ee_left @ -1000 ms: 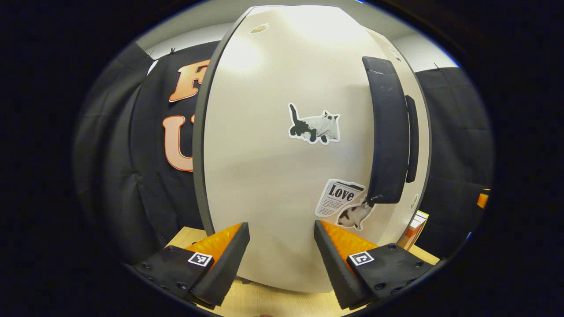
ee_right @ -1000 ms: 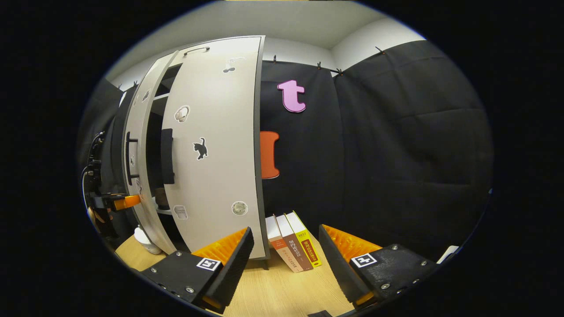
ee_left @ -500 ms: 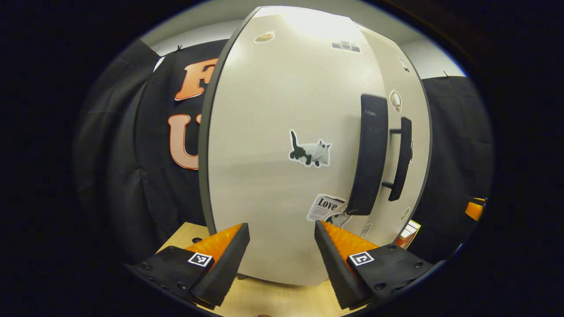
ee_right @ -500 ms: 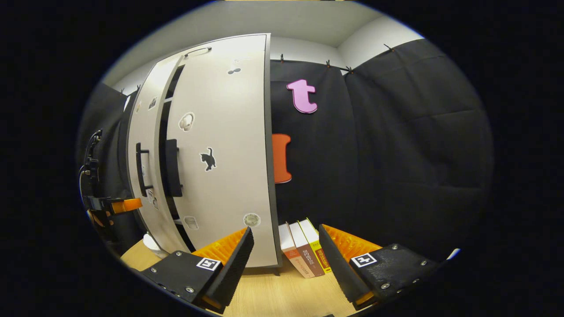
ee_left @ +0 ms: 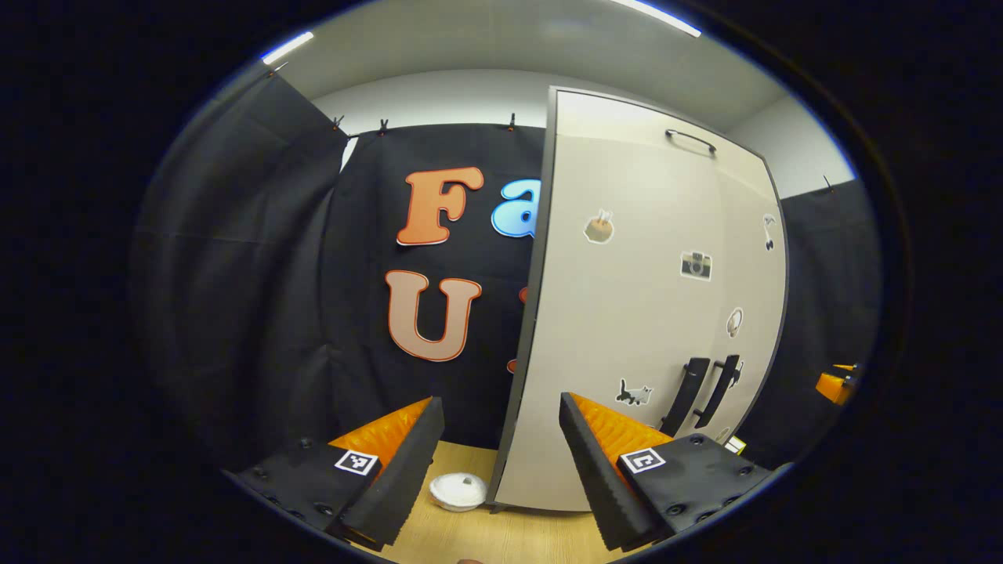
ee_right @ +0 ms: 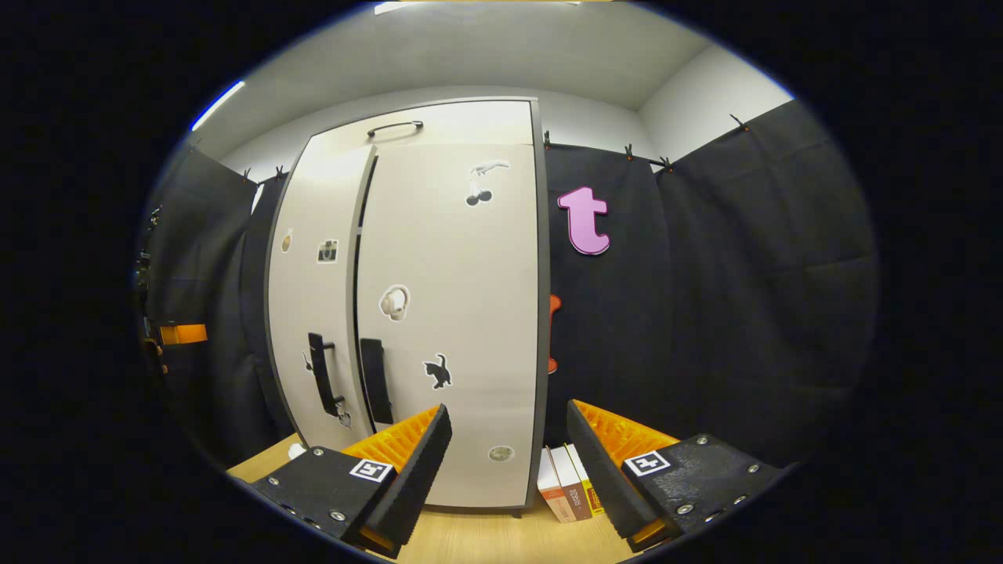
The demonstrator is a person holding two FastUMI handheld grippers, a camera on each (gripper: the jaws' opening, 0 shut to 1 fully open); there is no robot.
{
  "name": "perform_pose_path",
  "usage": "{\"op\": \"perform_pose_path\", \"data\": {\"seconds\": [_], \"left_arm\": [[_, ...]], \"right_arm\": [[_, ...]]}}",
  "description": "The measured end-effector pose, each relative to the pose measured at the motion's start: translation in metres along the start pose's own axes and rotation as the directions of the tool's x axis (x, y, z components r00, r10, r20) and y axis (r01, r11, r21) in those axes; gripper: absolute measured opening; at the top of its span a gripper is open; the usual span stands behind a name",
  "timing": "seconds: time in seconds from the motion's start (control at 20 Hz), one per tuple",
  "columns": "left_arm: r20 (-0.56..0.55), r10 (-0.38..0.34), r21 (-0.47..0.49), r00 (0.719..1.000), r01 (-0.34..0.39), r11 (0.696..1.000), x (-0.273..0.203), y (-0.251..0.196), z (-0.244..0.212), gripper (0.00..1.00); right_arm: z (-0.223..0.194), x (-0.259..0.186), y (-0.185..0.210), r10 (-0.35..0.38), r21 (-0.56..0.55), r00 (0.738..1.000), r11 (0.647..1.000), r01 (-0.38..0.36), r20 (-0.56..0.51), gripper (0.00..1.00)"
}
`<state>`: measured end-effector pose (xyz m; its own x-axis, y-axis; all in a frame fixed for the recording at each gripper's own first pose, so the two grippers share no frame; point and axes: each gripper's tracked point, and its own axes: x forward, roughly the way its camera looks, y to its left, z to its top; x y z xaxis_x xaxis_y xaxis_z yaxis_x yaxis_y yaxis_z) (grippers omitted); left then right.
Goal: Grab one shoe with the right hand and put it into the shoe cabinet, grab the other shoe with the left hand and put it into the shoe cabinet; then close the right door with the right hand and the left door with the left hand.
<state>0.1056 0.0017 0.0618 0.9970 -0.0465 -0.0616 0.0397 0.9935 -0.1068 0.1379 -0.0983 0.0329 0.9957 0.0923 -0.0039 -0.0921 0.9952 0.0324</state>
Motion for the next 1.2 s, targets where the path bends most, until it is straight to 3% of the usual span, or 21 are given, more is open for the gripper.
{"op": "perform_pose_path", "data": {"seconds": [0.2, 0.5, 0.65, 0.7, 1.2], "left_arm": [[0.083, 0.096, 0.019, 0.992, -0.098, 0.995, -0.027, 0.079, 0.049, 0.96], [0.14, 0.146, 0.093, 0.979, -0.159, 0.983, -0.053, 0.16, 0.087, 0.99], [0.111, 0.144, 0.082, 0.983, -0.153, 0.985, -0.053, 0.171, 0.079, 0.94], [0.108, 0.144, 0.073, 0.984, -0.152, 0.986, -0.055, 0.174, 0.077, 0.99], [0.152, 0.162, 0.072, 0.975, -0.175, 0.982, -0.087, 0.196, 0.094, 0.96]], "right_arm": [[0.032, -0.019, 0.024, -0.011, 0.018, 0.998, 1.0, 0.01, 0.064, 0.92], [0.034, -0.043, 0.049, -0.053, -0.016, 0.995, 0.998, 0.054, 0.079, 0.92], [0.033, -0.046, 0.062, -0.047, -0.012, 0.996, 0.999, 0.048, 0.071, 0.92], [0.032, -0.047, 0.067, -0.044, -0.014, 0.996, 0.999, 0.045, 0.072, 0.92], [0.043, -0.059, 0.102, 0.017, -0.027, 0.995, 1.0, -0.014, 0.096, 0.92]]}}
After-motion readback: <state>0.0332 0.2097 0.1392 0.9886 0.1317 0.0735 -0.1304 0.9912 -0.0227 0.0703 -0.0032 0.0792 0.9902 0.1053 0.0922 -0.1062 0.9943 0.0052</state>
